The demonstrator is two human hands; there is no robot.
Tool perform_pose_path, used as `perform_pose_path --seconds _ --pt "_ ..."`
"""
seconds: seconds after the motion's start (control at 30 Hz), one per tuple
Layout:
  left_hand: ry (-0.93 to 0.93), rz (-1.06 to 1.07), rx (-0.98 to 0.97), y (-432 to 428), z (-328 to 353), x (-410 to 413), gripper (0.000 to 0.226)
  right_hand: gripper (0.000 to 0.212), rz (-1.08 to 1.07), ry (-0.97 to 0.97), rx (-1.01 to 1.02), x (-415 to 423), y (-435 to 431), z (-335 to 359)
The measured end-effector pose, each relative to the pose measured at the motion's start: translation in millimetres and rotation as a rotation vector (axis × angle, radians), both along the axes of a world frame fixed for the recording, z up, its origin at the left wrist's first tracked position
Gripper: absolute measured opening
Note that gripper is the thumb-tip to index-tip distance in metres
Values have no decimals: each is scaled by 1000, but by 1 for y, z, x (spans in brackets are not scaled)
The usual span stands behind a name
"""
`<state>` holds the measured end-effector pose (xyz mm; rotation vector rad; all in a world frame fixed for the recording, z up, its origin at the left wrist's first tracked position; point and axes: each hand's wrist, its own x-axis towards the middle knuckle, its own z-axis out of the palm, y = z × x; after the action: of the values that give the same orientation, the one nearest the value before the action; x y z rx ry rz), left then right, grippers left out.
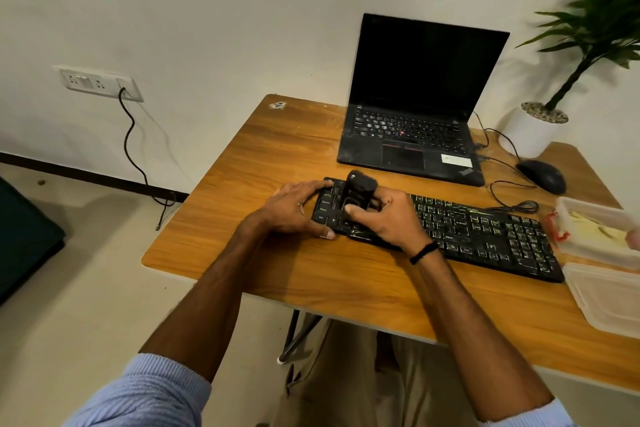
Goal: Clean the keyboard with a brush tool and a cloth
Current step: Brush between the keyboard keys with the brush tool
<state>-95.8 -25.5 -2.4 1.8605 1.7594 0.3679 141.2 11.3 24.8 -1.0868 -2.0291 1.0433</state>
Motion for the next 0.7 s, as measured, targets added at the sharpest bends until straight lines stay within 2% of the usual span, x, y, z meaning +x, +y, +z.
perform_pose_path --seconds 0.1,0.2,0.23,0.3,0.37,0.5,0.63,0.7 --pt "0 -1 -3 1 1 -1 114 39 144 -124 -10 0 0 4" --pt "11 4 2 2 -1 -1 114 37 -45 -71 67 0 6 10" --pt "10 4 1 2 -2 0 114 38 -43 -47 39 2 7 8" --pt "6 3 5 2 -2 0 116 41 93 -38 -83 2 5 4" --pt "-3 -4 9 2 -1 -1 116 43 183 -79 -107 0 -1 -1" --pt "-1 13 6 1 -2 1 116 32 -48 4 11 -5 2 -4" --pt "8 13 11 3 -3 -2 113 41 163 -39 -112 -8 -2 0" --pt "5 5 9 3 -2 -2 114 39 89 -30 -63 -10 1 4"
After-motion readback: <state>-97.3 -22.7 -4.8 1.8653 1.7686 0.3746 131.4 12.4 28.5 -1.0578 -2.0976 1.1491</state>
